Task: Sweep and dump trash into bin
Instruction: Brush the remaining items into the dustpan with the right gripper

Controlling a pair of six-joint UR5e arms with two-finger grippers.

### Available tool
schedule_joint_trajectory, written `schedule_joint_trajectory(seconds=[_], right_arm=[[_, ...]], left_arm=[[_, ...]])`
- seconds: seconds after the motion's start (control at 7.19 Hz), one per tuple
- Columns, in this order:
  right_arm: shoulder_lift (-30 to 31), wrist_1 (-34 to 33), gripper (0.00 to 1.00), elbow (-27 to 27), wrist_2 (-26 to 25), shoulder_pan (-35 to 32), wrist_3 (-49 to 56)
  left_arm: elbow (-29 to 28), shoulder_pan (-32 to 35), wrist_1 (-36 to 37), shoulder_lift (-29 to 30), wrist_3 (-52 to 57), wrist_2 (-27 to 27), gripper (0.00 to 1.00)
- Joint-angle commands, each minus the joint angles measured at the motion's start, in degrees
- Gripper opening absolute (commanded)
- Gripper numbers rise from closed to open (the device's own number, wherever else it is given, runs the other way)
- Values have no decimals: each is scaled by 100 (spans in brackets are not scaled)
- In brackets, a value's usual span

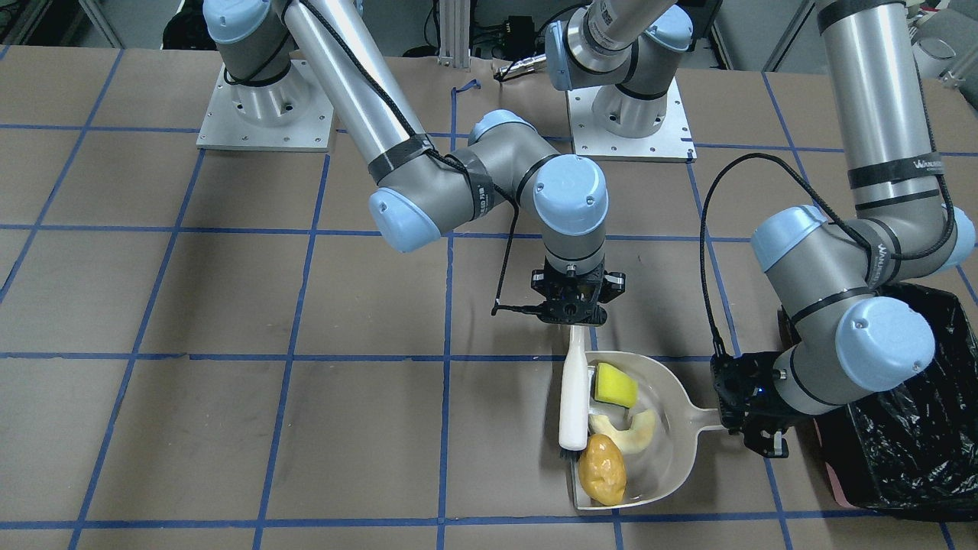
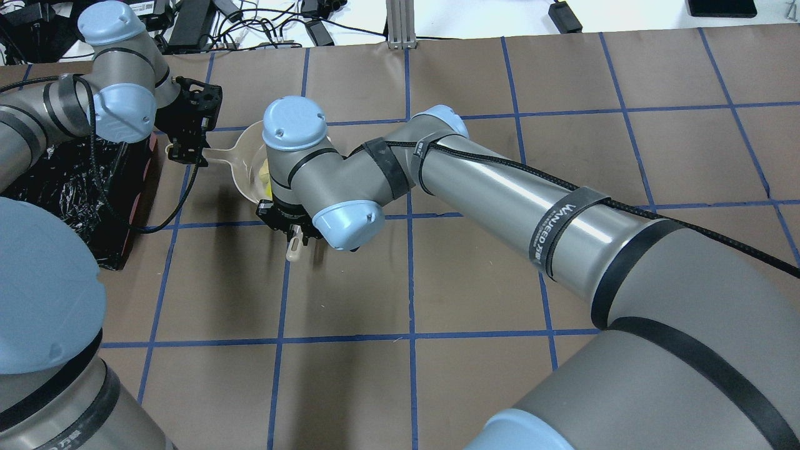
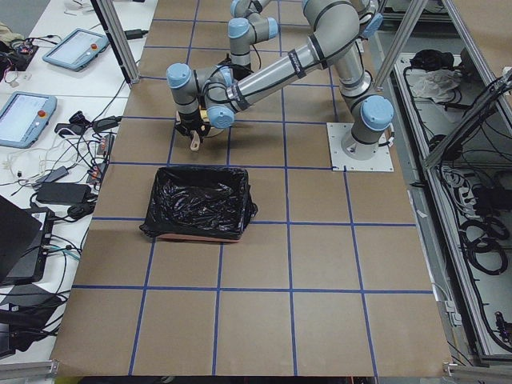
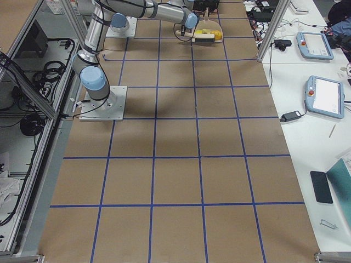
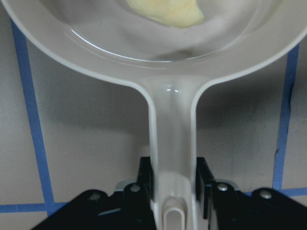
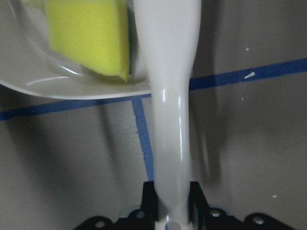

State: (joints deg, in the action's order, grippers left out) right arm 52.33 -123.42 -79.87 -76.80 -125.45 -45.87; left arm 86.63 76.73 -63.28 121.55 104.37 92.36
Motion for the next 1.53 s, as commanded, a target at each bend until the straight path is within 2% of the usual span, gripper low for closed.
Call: schedule_joint_trajectory(seconds=[0.0,0.7,1.11,1.25,1.39], right_arm=[[-30,2,0,287,7,-216,-246],[101,186,0,367,-10,63,-526],[777,1317,0,367,-115,510,-414],[996,1756,0,298,-298,809,-31],[1146,2134,0,227,-831,1194,565]], left_arm=[[3,0,0,0,22,1,0],[12,-9,0,-9,22,-16,0],[21,-17,0,-9,31,-25,0],[21,-26,0,-17,48,-33,0],[21,-35,0,-26,57,-190,0]])
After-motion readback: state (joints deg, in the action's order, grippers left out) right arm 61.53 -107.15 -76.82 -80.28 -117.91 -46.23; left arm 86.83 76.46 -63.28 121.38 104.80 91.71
